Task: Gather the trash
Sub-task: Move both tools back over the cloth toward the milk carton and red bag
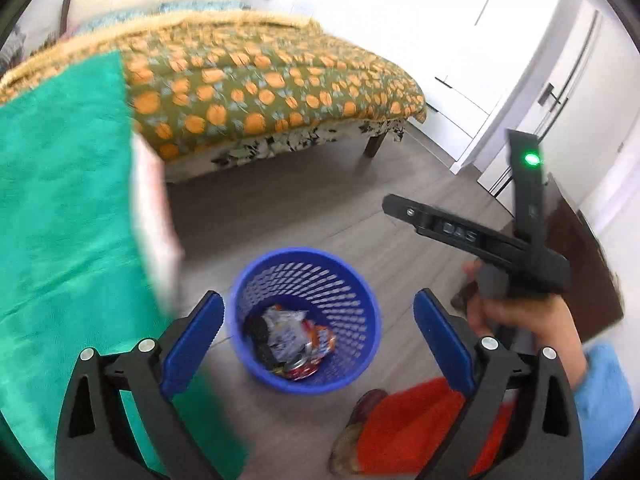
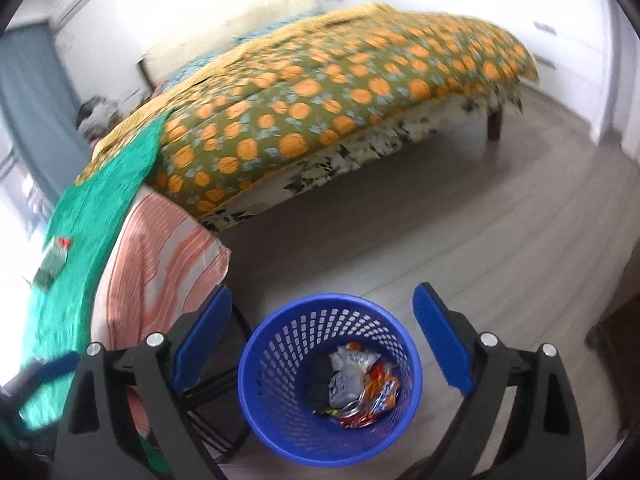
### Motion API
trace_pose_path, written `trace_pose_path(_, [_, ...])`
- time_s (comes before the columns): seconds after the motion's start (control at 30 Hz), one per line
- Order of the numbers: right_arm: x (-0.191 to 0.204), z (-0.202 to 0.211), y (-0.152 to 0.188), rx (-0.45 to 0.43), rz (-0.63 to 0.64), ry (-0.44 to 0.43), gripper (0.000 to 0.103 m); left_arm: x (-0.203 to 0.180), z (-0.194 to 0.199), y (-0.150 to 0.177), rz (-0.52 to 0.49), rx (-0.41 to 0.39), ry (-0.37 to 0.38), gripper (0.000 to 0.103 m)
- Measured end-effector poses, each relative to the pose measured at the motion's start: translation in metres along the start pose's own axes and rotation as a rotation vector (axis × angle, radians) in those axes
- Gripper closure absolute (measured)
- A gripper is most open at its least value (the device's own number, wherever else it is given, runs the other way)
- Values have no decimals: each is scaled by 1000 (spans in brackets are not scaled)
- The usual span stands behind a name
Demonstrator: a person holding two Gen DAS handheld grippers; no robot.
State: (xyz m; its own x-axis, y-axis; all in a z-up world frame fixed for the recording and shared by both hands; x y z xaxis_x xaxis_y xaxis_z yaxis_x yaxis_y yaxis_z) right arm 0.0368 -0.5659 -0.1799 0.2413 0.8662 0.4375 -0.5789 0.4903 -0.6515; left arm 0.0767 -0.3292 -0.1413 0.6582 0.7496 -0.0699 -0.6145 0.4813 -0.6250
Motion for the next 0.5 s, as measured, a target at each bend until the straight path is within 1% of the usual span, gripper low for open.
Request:
trace_pose_path(0.07, [24, -3, 7, 3, 94, -3, 13, 22, 21, 17, -7, -2, -14, 8])
trace_pose_path(0.13, [57, -8, 18, 21, 208, -28, 13, 52, 40, 36, -8, -1, -37, 8])
trace_pose_path(0.2, [90, -14, 30, 45, 304, -64, 13, 86, 59, 55, -6, -7, -77, 8])
trace_pose_path(0.27, [132, -20, 46, 80, 384, -128, 13, 114, 73, 68, 1, -9, -113, 8])
trace_pose_path(0.3, [158, -23, 55, 104, 415, -176, 13, 131, 81, 75, 5, -9, -135, 8])
trace_pose_path(0.33, [174, -25, 59, 119, 433, -203, 13, 153, 90, 83, 9, -10, -168, 7])
trace_pose_path(0.37, [198, -30, 66, 143, 466, -238, 13, 166, 93, 85, 9, -11, -187, 7])
trace_pose_path(0.4, [223, -36, 71, 170, 502, -265, 13, 188, 98, 92, 8, -10, -230, 7])
trace_pose_path(0.47, [266, -50, 80, 224, 566, -307, 13, 217, 104, 97, 17, 1, -293, 7])
trace_pose_path(0.5, [286, -58, 84, 249, 600, -327, 13, 239, 107, 99, 30, 5, -323, 7])
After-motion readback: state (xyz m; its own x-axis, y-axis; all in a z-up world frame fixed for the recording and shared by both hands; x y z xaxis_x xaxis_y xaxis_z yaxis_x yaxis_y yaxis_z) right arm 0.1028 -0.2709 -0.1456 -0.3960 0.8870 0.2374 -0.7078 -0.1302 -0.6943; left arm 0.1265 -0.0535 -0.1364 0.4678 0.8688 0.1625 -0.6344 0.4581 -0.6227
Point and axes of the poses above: each gripper's, at about its wrist camera, not at the fingertips, and z roughly against the way its jaws point, x to its left, y to its underside, the point moved 1 cm from there along -z, roughly the way its jaws point, and after that the axes turned 15 degrees about -y, right-handed, at the moved point
